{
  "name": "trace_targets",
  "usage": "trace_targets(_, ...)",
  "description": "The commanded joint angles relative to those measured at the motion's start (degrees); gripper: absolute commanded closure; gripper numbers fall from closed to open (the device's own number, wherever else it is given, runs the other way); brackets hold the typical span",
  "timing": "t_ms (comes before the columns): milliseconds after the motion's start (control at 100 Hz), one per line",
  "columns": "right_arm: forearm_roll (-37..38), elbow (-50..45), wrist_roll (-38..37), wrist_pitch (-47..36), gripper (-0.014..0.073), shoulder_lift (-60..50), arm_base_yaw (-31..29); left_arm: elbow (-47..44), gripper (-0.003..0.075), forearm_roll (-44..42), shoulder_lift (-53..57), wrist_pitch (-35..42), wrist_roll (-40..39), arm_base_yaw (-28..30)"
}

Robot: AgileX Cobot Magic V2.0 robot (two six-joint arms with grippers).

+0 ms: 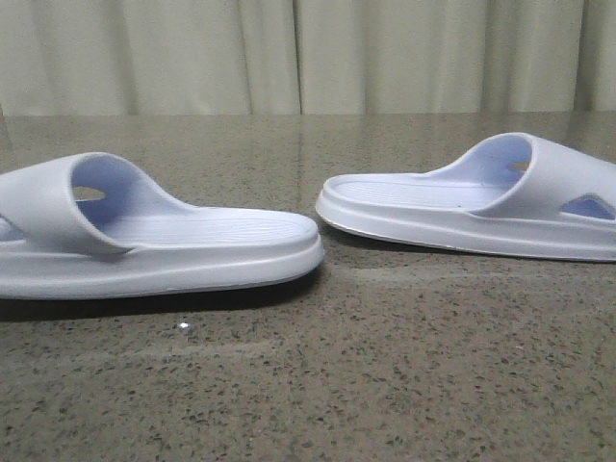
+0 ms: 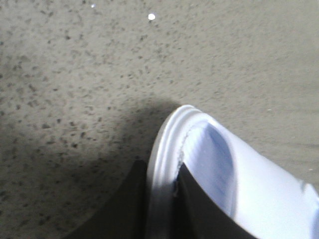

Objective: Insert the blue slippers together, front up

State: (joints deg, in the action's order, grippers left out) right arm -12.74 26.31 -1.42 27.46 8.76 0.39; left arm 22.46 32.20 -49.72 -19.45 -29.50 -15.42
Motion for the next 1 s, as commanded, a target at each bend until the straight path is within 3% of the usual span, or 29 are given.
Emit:
trace_targets(0,-0.3,1.93,0.27,-5.31,0.015,1.38,-0.15,2.49,0.0703,1.87,1.98,3.25,-0.29,-0.45)
trace_targets(440,-0.3,1.93,0.27,-9.74,0.015,1.38,-0.15,3.55,0.0703,14.51,13.96,2.14,-0.29,-0.45)
trace_targets(700,-0.3,1.84,0.18,-8.64,0.0151,3.15,-0.15,3.55,0.0703,15.43,16.53,1.35,-0.29,-0.45)
trace_targets(990,-0.3,1.84,-14.4,-7.39,0.0151,15.72,-0.15,3.55,0.0703,15.43,16.53,0.89,-0.08,-0.45)
